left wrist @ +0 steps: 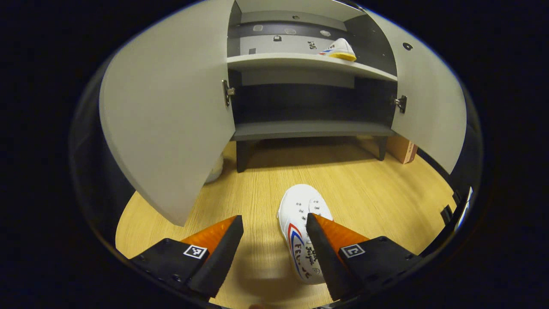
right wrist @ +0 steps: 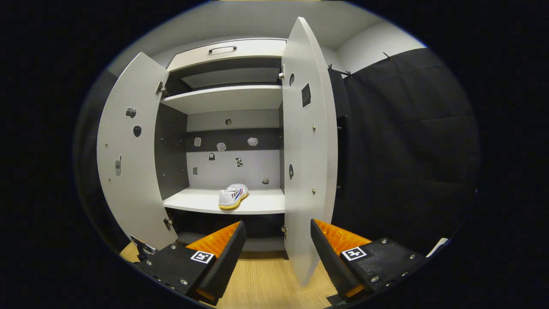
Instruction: Grab one shoe with the right hand and put it into the shoe cabinet, grab the other shoe with the left hand and put it into the shoe cabinet; then close the right door with the right hand and the left door with the left hand.
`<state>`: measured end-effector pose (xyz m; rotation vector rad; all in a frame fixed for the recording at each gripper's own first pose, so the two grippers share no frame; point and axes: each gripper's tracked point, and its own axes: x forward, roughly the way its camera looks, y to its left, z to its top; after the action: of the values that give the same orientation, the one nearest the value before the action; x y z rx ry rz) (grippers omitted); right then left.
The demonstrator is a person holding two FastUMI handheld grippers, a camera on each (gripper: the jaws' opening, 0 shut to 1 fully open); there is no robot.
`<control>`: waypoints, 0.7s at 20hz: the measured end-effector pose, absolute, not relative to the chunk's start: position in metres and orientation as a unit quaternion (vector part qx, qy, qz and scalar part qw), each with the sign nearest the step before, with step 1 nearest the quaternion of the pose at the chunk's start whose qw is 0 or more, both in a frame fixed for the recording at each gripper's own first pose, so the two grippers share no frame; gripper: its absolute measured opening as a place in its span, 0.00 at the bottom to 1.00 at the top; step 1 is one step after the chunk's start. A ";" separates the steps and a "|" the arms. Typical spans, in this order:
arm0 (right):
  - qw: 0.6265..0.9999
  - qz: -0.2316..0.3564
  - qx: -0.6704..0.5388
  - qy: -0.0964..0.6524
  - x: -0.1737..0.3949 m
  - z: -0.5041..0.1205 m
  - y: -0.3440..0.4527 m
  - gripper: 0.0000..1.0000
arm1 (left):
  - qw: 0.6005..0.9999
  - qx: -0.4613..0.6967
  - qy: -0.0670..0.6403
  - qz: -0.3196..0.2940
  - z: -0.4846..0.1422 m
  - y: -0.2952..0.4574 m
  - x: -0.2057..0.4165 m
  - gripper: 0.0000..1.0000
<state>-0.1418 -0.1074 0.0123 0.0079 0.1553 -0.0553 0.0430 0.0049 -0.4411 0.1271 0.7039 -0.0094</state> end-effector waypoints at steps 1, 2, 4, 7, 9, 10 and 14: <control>0.996 -0.029 0.005 0.080 -0.142 0.009 -0.109 0.92 | 0.933 0.059 0.356 -0.007 -0.451 0.004 0.040 0.97; 0.996 -0.031 0.004 0.082 -0.142 0.006 -0.110 0.92 | 0.927 0.049 0.371 -0.006 -0.460 0.004 0.038 0.97; 0.995 -0.038 0.002 0.087 -0.143 0.002 -0.115 0.93 | 0.919 0.031 0.393 -0.004 -0.475 0.003 0.032 0.98; 0.995 -0.038 0.010 0.094 -0.146 -0.004 -0.114 0.92 | 0.913 0.035 0.405 -0.015 -0.486 0.002 0.031 0.99; 0.995 -0.038 0.013 0.096 -0.147 -0.006 -0.114 0.92 | 0.910 0.044 0.411 -0.021 -0.492 0.001 0.031 0.99; 0.995 -0.037 0.012 0.096 -0.147 -0.006 -0.113 0.92 | 0.908 0.042 0.415 -0.025 -0.495 -0.001 0.032 0.98; 0.995 -0.033 0.011 0.098 -0.147 -0.008 -0.109 0.92 | 0.895 0.011 0.445 -0.040 -0.508 -0.013 0.027 0.94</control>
<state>-0.1471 -0.1092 -0.0084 0.0217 0.1963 -0.0662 0.0271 -0.0129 -0.5082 0.0238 0.9225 -0.0825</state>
